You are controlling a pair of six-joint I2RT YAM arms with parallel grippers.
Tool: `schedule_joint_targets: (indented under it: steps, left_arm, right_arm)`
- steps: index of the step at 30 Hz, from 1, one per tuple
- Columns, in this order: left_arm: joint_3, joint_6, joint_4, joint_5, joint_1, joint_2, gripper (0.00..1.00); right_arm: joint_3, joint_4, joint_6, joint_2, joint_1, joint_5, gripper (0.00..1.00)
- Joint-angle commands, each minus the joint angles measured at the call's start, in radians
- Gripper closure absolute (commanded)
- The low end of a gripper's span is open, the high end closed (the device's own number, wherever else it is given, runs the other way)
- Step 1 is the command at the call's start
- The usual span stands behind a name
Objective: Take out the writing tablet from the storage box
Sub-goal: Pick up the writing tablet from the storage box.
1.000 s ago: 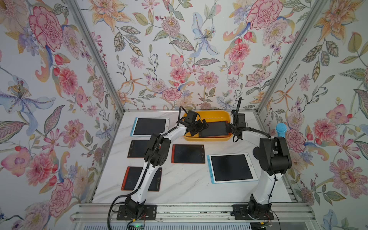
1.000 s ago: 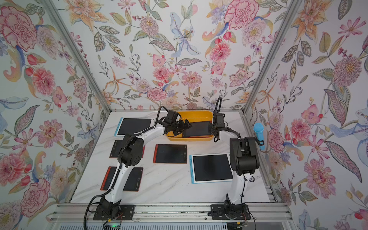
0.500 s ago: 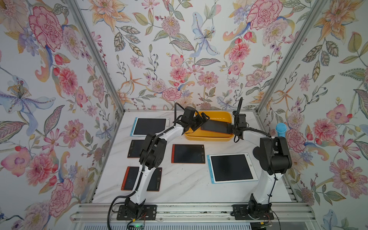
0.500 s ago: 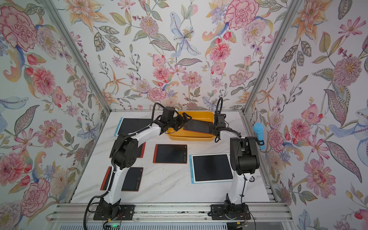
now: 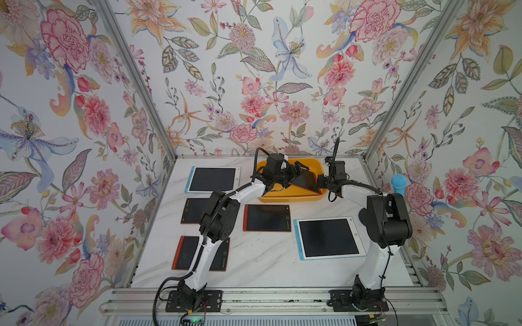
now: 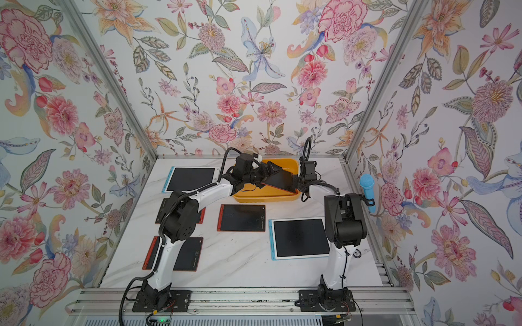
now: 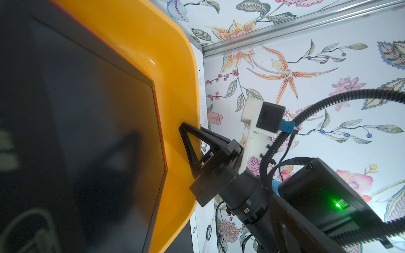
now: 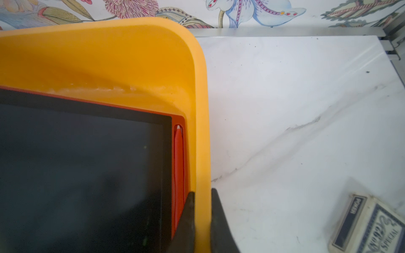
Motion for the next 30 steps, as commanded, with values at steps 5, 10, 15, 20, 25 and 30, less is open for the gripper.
schedule_joint_targets:
  steps: [5, 10, 15, 20, 25, 30]
  left_arm:
    - [-0.01, 0.086, -0.083, -0.02, 0.02, -0.075, 0.02]
    - [-0.015, 0.138, -0.15, -0.04, 0.034, -0.095, 0.06]
    - [-0.035, 0.178, -0.2, -0.073, 0.044, -0.116, 0.1]
    - [-0.053, 0.182, -0.208, -0.075, 0.045, -0.125, 0.17]
    - [-0.048, 0.206, -0.251, -0.094, 0.046, -0.13, 0.22]
    - [-0.032, 0.257, -0.343, -0.158, 0.047, -0.147, 0.25]
  right_arm:
    - [0.036, 0.028, 0.007, 0.022, -0.002, -0.014, 1.0]
    - [0.036, 0.025, 0.012, 0.021, -0.005, -0.016, 1.0]
    - [0.045, 0.015, 0.017, 0.026, -0.009, -0.015, 1.0]
    - [0.048, 0.006, 0.024, 0.03, -0.012, -0.015, 1.0]
    - [0.049, 0.002, 0.027, 0.03, -0.015, -0.015, 1.0]
    - [0.052, -0.002, 0.029, 0.031, -0.016, -0.015, 1.0]
